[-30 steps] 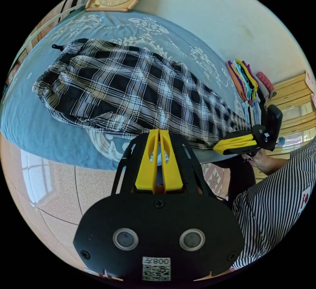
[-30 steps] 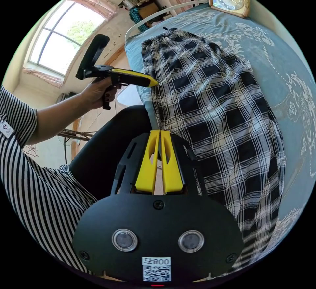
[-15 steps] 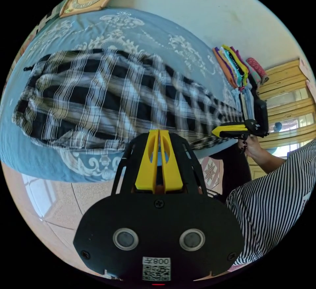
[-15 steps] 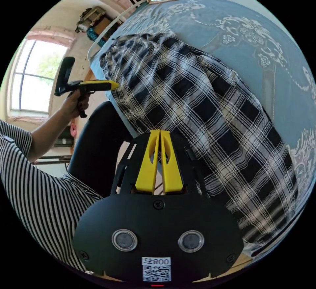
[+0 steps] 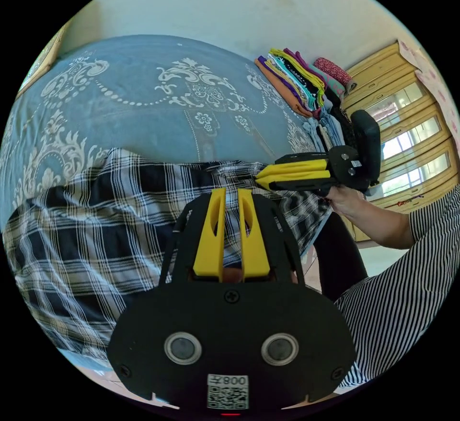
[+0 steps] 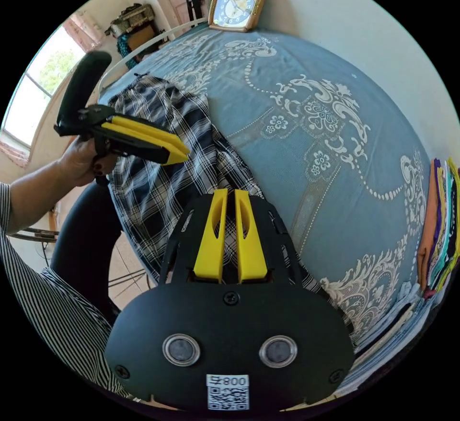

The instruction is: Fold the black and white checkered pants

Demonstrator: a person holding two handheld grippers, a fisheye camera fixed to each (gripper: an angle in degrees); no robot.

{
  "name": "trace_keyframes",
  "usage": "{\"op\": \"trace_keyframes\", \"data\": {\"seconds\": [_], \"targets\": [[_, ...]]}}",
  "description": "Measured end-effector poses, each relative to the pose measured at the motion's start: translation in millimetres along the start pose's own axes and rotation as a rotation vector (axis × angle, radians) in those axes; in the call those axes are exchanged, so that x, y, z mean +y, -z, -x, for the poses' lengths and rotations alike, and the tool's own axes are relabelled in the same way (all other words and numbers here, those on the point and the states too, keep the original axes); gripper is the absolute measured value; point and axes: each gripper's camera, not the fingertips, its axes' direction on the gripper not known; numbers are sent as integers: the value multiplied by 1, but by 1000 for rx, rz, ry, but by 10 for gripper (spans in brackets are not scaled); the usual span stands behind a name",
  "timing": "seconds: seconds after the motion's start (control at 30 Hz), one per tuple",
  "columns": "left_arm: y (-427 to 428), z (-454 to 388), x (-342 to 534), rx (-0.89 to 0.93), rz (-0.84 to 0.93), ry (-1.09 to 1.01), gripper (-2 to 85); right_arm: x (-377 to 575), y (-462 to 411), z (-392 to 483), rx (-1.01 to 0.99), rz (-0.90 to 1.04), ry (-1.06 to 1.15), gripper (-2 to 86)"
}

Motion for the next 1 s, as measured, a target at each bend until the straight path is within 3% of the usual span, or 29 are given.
{"op": "trace_keyframes", "data": {"seconds": [0.23,0.47,0.7,1.0], "targets": [[-20,18,-10,5,-14,29,33,-3,7,0,32,-1,7,3],[-25,31,-20,-8,-78,29,29,-2,70,-42,-77,-149,-115,1],[-60,48,-33,-60,1,51,20,-12,45,-75,-101,-54,-200,2],[-74,58,-34,-87,-39,65,13,-11,58,-97,-202,-108,-307,2]]}}
